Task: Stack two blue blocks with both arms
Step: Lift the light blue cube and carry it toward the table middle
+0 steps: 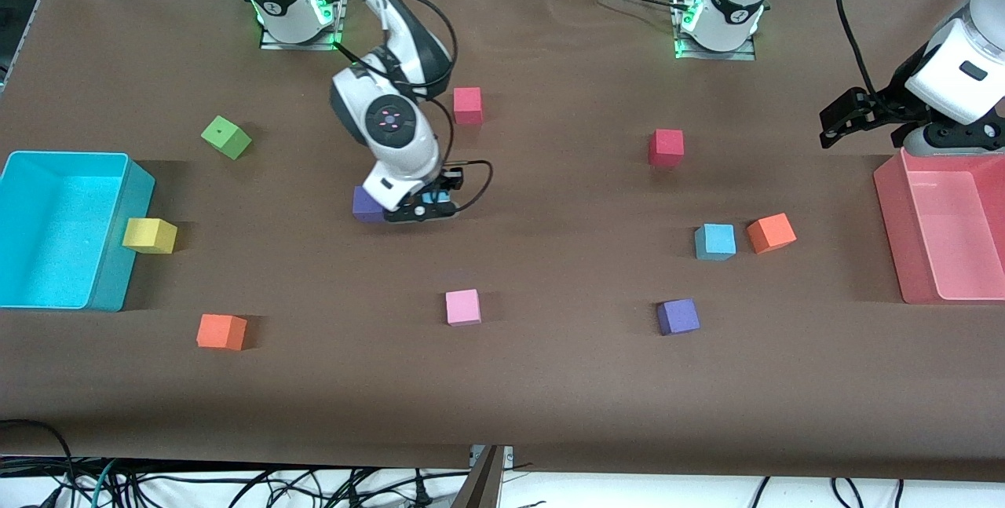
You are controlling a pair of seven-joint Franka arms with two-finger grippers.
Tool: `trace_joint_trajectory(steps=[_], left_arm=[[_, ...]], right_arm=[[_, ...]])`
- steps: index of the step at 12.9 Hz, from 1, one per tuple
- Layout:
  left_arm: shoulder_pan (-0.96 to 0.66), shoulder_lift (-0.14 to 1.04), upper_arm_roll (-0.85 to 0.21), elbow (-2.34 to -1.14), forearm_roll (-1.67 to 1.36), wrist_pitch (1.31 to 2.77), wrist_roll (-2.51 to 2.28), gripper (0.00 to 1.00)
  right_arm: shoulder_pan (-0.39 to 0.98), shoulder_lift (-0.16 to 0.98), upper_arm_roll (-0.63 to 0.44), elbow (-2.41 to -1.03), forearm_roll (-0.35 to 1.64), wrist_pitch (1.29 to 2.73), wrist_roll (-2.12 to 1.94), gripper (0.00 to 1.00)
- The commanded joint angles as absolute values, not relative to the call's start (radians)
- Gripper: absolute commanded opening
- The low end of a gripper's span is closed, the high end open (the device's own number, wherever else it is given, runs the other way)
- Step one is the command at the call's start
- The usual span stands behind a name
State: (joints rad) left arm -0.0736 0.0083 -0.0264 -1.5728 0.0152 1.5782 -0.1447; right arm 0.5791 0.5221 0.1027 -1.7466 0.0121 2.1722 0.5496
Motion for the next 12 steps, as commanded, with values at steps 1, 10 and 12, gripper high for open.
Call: trace_joint_trajectory(steps=[1, 10, 12], left_arm=[[-0.067, -0.014, -0.032, -1.595, 0.041, 1.585, -0.133, 1.00], [-0.067, -0.012, -0.032, -1.597, 0.041, 1.586, -0.132, 1.00], [-0.067, -0.012, -0.032, -1.597, 0.041, 1.586, -0.132, 1.00]], right_arm=[[0.636, 0.598, 0.095, -1.637, 0.023, 2.134, 0.600, 0.00], [0.716, 0.733, 0.097, -1.523, 0.021, 2.125, 0.673, 0.00], [0.727, 0.742, 0.097, -1.523, 0.021, 2.131, 0.676, 0.00]])
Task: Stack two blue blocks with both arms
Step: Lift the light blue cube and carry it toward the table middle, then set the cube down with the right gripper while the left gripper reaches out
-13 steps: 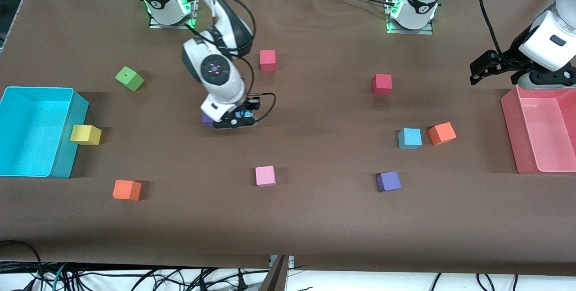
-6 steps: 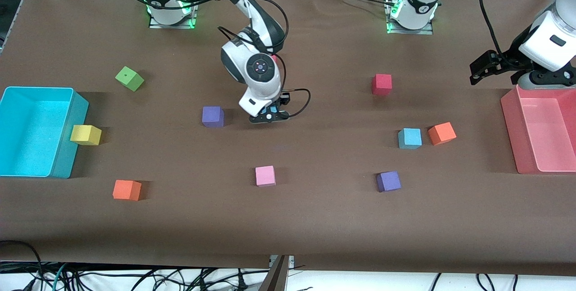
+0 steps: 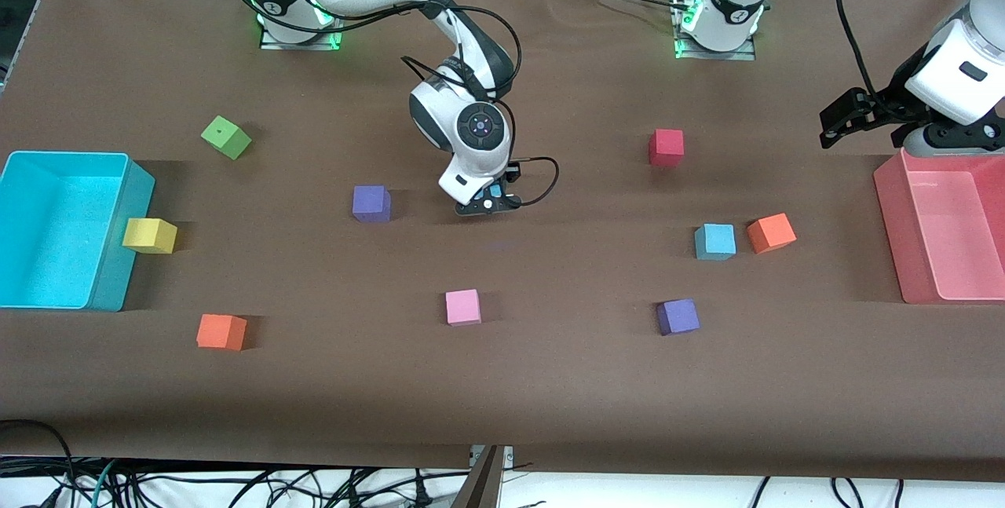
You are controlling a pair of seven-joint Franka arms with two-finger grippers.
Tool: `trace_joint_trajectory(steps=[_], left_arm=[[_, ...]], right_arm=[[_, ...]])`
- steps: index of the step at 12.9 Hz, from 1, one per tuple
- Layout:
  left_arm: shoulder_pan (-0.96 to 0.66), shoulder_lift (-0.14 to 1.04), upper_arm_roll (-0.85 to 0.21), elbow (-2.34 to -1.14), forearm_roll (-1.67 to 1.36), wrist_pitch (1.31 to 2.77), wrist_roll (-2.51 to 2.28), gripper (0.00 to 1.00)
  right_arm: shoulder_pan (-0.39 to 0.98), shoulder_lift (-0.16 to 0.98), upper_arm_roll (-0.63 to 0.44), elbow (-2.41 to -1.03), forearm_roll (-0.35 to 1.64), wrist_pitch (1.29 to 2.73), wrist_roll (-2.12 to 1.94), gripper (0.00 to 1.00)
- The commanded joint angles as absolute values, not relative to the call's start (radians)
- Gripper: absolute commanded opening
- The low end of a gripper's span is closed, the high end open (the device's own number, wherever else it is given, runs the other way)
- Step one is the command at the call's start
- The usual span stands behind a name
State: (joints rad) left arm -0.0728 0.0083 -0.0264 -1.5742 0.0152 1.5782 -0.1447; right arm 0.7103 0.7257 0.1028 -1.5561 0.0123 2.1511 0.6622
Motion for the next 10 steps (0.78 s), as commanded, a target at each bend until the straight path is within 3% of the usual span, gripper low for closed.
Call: trace_joint_trajectory(steps=[1, 5, 6, 7, 8, 10], left_arm=[[-0.067, -0.012, -0.032, -1.597, 0.041, 1.586, -0.133, 1.00], [-0.067, -0.014, -0.032, -1.597, 0.041, 1.586, -0.132, 1.00], [-0.067, -0.014, -0.032, -1.597, 0.041, 1.586, -0.132, 1.00], [-0.067, -0.012, -0.032, -1.597, 0.041, 1.586, -0.132, 1.00], [-0.067, -0.012, -0.032, -1.597, 0.041, 1.586, -0.132, 1.00], [-0.067, -0.012, -0.032, -1.597, 0.041, 1.586, -0.133, 1.00]], right_arm=[[0.727, 0.749, 0.095, -1.523, 0.021, 2.135, 0.678, 0.00], [0.727, 0.784, 0.097, -1.483, 0.021, 2.138, 0.727, 0.00], [0.727, 0.784, 0.095, -1.483, 0.021, 2.138, 0.726, 0.07], [0.727, 0.782, 0.095, -1.482, 0.021, 2.138, 0.726, 0.64], [0.727, 0.781, 0.095, -1.482, 0.012, 2.137, 0.723, 0.99], [0.726, 0.773, 0.094, -1.480, 0.011, 2.135, 0.713, 1.00]])
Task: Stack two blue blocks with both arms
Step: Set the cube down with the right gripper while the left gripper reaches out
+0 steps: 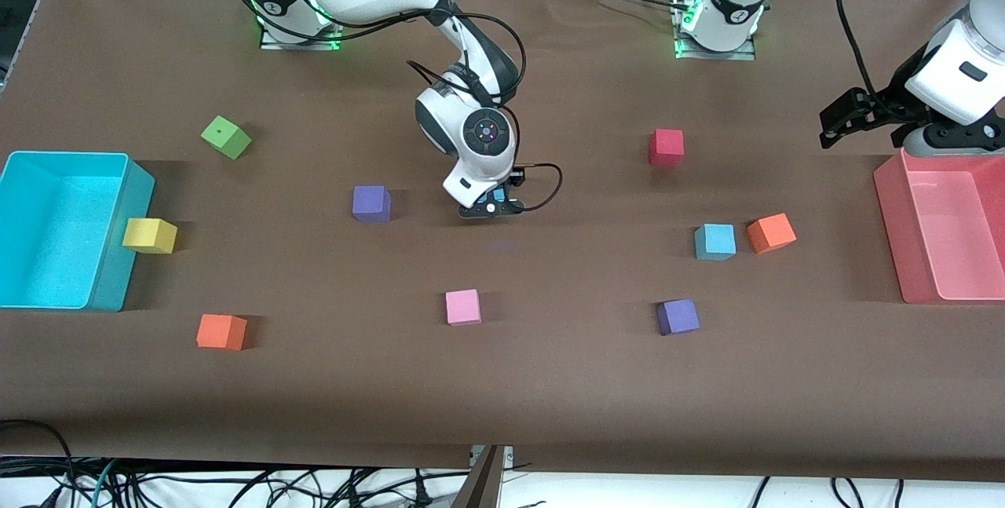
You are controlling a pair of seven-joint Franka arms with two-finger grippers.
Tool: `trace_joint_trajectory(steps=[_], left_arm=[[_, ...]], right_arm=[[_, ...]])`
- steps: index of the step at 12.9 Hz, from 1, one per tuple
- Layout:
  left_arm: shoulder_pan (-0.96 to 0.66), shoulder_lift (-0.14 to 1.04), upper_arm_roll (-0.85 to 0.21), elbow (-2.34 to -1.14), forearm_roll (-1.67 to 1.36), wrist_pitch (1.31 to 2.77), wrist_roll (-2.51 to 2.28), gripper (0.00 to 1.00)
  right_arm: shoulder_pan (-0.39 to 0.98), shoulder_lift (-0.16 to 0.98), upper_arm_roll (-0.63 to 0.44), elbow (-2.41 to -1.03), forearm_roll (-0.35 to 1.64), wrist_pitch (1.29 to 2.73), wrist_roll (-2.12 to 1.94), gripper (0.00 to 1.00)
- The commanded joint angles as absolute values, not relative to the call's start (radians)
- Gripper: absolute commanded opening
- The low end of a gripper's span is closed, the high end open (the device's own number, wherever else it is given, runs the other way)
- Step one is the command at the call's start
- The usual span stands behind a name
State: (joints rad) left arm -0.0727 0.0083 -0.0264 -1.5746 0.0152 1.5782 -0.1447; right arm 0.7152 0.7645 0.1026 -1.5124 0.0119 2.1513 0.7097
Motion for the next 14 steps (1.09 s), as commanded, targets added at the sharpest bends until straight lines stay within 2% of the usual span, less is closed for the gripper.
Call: trace_joint_trajectory(steps=[1, 3, 6, 10, 11, 14], left_arm=[[-0.067, -0.012, -0.032, -1.601, 0.041, 1.586, -0.133, 1.00], [-0.067, -0.012, -0.032, -1.605, 0.043, 1.588, -0.132, 1.00], [-0.067, -0.014, -0.032, -1.605, 0.044, 1.604, -0.127, 1.00], [-0.069, -0.005, -0.032, -1.688, 0.031, 1.690, -0.120, 1.00], [-0.075, 0.003, -0.034, -1.741, 0.035, 1.763, -0.121, 1.00], [-0.074, 0.025, -0.032, -1.784, 0.046, 1.804, -0.121, 1.00]], right_arm=[[0.724, 0.772, 0.094, -1.477, 0.012, 2.137, 0.712, 1.00], [0.716, 0.772, 0.094, -1.428, 0.015, 2.123, 0.707, 1.00], [0.709, 0.753, 0.094, -1.427, 0.021, 2.106, 0.638, 1.00], [0.707, 0.712, 0.089, -1.427, 0.023, 2.091, 0.493, 1.00], [0.692, 0.709, 0.090, -1.436, 0.023, 2.098, 0.445, 1.00], [0.675, 0.602, 0.077, -1.537, 0.079, 2.121, 0.235, 1.00]])
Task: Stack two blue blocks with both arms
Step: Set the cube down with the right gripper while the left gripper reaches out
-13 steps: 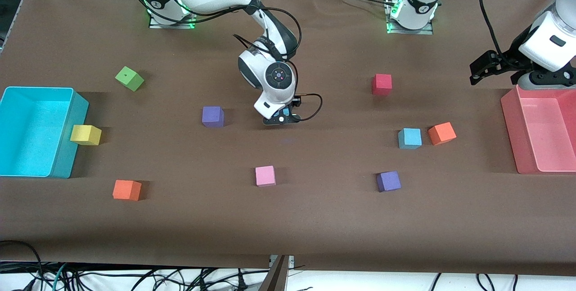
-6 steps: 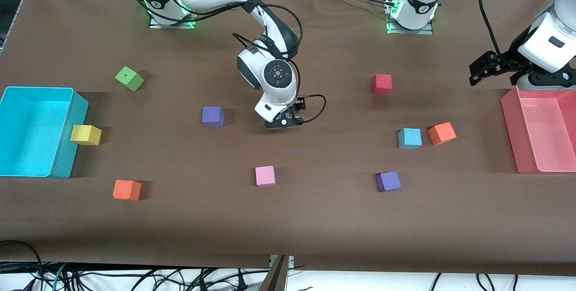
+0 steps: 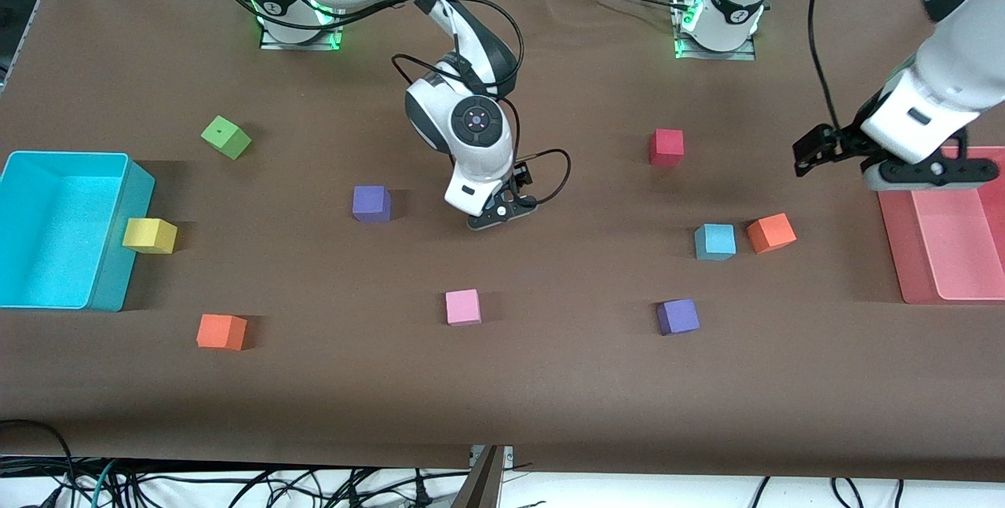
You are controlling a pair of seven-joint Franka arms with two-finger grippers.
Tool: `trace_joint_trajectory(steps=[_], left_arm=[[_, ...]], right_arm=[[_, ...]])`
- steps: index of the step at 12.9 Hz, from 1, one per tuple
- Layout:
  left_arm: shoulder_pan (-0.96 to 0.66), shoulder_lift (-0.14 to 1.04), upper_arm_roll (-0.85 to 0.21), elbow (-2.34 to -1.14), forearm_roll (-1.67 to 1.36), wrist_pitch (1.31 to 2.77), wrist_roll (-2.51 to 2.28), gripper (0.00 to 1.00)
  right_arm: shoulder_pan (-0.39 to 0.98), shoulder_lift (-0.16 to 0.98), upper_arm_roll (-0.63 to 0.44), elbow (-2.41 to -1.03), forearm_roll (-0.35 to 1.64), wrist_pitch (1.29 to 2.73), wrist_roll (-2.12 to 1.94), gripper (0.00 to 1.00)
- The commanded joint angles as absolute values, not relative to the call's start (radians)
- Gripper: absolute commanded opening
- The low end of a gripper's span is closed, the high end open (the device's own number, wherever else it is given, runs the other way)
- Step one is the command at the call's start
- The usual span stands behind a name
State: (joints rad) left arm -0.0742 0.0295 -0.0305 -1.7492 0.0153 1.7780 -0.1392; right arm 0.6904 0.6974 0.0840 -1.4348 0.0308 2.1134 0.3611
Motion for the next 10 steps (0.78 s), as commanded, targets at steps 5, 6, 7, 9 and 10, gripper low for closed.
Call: trace_joint_trajectory(steps=[5, 6, 7, 9, 10], left_arm=[[-0.075, 0.063, -0.032, -1.876, 0.046, 1.804, -0.120, 1.00], [-0.074, 0.084, -0.032, -1.884, 0.037, 1.810, -0.118, 1.00], [-0.072, 0.100, -0.032, -1.894, 0.035, 1.831, -0.118, 1.00], [-0.072, 0.115, -0.032, -1.948, 0.035, 1.911, -0.118, 1.00], [-0.072, 0.127, -0.034, -1.982, 0.034, 1.971, -0.118, 1.00]], right_arm=[[0.655, 0.419, 0.054, -1.908, 0.236, 2.507, -0.188, 1.00], [0.646, 0.410, 0.052, -1.949, 0.285, 2.570, -0.277, 1.00], [0.644, 0.408, 0.051, -1.985, 0.351, 2.627, -0.387, 1.00], [0.632, 0.399, 0.051, -2.020, 0.562, 2.661, -0.663, 1.00], [0.624, 0.385, 0.051, -2.038, 0.722, 2.661, -0.854, 1.00]])
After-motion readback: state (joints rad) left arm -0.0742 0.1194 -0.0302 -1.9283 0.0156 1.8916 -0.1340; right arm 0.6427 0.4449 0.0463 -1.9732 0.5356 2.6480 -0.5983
